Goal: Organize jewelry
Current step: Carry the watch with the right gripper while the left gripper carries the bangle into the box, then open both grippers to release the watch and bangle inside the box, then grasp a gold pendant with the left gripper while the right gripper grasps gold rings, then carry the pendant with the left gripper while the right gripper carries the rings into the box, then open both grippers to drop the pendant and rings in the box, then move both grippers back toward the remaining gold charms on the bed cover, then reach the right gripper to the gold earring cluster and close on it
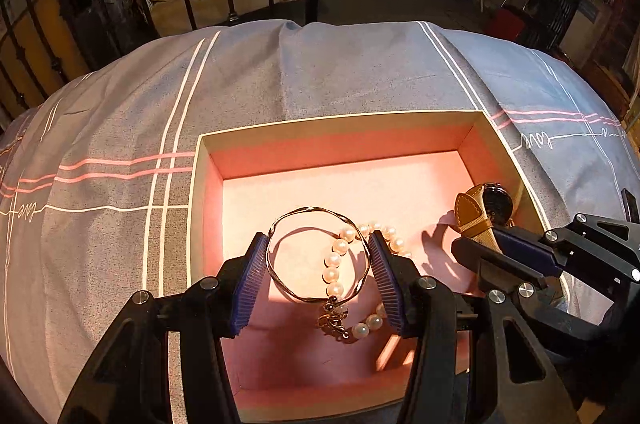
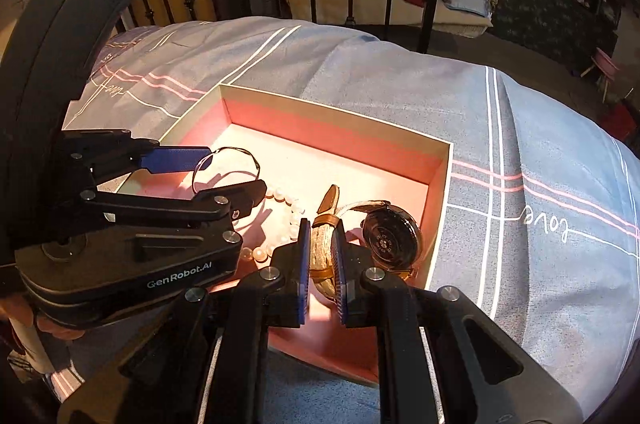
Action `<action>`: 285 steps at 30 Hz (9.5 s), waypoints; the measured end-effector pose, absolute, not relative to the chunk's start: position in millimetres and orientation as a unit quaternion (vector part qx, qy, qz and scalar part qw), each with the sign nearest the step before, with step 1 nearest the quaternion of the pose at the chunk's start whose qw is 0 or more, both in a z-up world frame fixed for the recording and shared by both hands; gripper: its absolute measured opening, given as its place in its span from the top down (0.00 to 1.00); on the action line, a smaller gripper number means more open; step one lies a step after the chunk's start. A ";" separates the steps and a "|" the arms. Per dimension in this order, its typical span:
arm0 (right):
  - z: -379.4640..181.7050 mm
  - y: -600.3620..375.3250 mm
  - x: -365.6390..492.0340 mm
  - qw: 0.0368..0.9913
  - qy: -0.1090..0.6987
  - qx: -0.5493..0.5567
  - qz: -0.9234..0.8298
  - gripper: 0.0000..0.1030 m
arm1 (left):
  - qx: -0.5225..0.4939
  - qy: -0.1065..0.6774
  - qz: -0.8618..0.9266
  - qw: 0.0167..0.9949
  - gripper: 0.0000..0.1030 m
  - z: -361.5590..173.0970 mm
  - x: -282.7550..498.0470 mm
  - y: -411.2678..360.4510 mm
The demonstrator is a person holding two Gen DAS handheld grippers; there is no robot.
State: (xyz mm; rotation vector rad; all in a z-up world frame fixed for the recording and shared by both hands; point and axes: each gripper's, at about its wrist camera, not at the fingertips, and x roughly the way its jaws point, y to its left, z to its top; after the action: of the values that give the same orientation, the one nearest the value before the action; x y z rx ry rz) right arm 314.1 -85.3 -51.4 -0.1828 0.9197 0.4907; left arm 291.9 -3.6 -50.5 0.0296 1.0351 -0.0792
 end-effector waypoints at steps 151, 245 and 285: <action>-59.5 -82.7 300.6 0.867 0.440 -0.079 0.220 0.81 | -0.012 0.484 -0.077 0.872 0.90 -47.7 269.0 -5.3; -78.8 -140.7 134.6 0.861 0.415 -0.020 0.295 0.80 | 0.006 0.436 -0.136 0.890 0.50 -69.9 96.8 -25.6; -104.1 -188.5 177.3 0.769 0.492 0.244 0.327 0.74 | 0.008 0.437 -0.135 0.889 0.50 -71.5 95.7 -26.6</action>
State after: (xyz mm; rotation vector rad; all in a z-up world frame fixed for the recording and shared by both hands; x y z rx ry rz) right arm 177.3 -188.5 -104.1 0.5285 1.0686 0.7091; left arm 95.7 -26.6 -71.5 0.0166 0.9080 -0.2811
